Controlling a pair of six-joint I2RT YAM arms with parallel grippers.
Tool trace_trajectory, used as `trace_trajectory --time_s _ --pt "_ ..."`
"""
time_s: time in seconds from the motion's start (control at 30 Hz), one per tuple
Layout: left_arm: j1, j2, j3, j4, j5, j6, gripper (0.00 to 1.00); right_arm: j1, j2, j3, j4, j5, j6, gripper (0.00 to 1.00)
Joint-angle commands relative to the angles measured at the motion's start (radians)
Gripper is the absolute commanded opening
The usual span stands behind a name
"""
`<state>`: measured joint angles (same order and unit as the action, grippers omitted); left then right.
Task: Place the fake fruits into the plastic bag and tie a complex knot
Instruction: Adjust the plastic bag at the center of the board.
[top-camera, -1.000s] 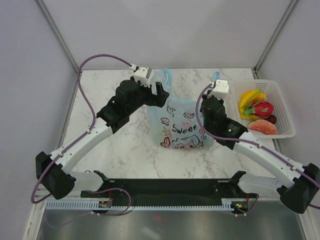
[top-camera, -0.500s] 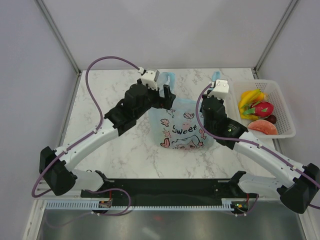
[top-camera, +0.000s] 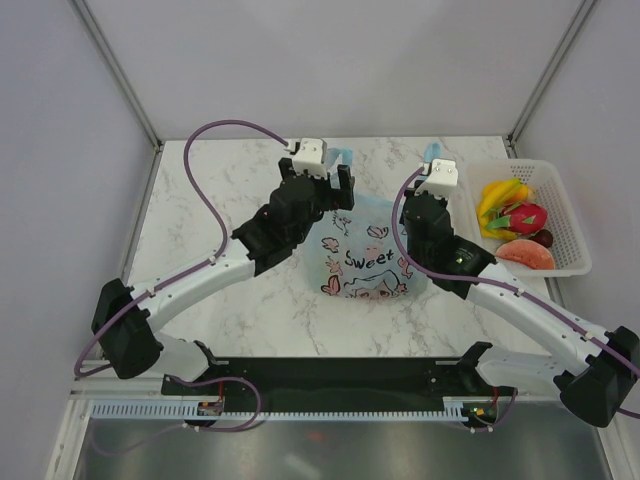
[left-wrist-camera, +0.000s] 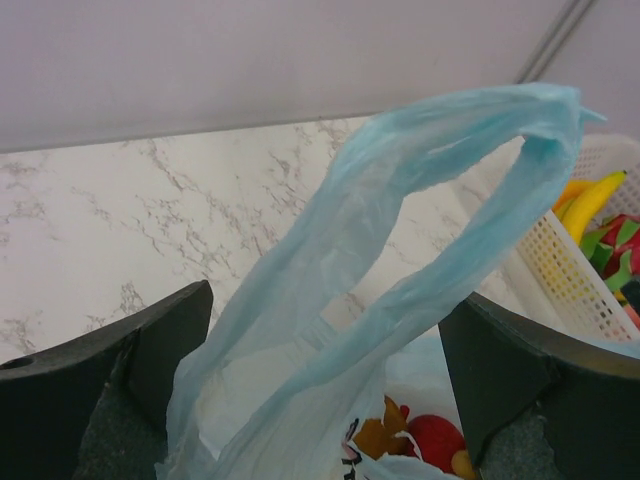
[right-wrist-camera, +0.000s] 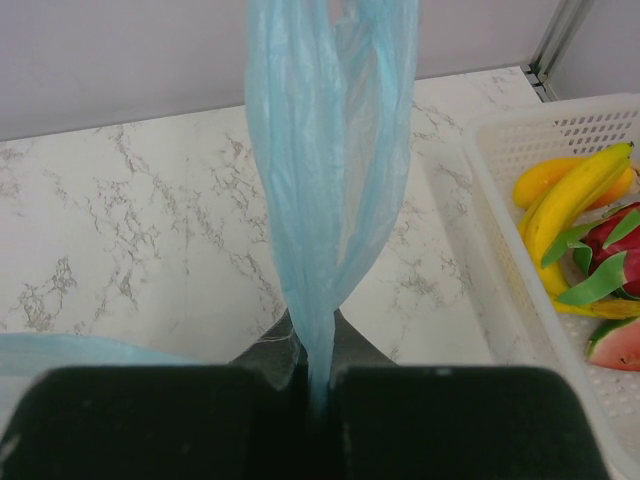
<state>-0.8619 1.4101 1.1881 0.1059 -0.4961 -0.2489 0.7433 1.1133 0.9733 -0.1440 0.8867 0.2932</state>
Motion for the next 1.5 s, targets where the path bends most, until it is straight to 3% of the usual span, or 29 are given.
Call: trace_trajectory --time_s 0.0,0.07,0.23,0.47,0.57,0.67,0.77,0.9,1.07,1.17,1.47 --pt "-0.006 0.021 -0.012 0.136 -0.130 0.058 0.98 -0.002 -0.013 0.036 0.023 -0.006 0.014 0.00" --pt "-0.006 0.027 -0.013 0.137 -0.139 0.074 0.92 -0.002 -0.018 0.038 0.021 -0.005 0.009 0.00" --pt "-0.006 0.024 -0.053 0.123 -0.142 0.073 0.90 -0.002 -0.023 0.045 0.020 -0.002 0.001 0.00" --pt "-0.008 0.012 -0.082 0.123 -0.208 0.137 0.39 -0.002 -0.030 0.042 0.018 0.011 -0.005 0.00" --pt "-0.008 -0.007 -0.105 0.185 -0.162 0.206 0.03 -0.004 -0.033 0.041 0.017 0.003 -0.011 0.00" --pt "-0.005 -0.058 -0.183 0.358 -0.041 0.330 0.02 -0.005 -0.058 0.019 0.044 -0.041 -0.037 0.00" --pt "-0.005 -0.089 -0.263 0.420 0.111 0.445 0.02 -0.004 -0.079 0.002 0.064 -0.092 -0.069 0.00" --pt "-0.006 -0.100 -0.260 0.400 0.220 0.484 0.02 -0.004 -0.076 0.010 0.044 -0.120 -0.080 0.00" --pt "-0.005 -0.108 -0.256 0.368 0.448 0.542 0.02 -0.005 -0.089 -0.025 0.078 -0.273 -0.135 0.00" --pt "-0.006 -0.111 -0.240 0.285 0.491 0.608 0.02 -0.004 -0.090 -0.045 0.089 -0.307 -0.158 0.00" --pt "-0.005 -0.178 -0.269 0.244 0.593 0.746 0.02 -0.005 -0.124 -0.119 0.176 -0.385 -0.163 0.00"
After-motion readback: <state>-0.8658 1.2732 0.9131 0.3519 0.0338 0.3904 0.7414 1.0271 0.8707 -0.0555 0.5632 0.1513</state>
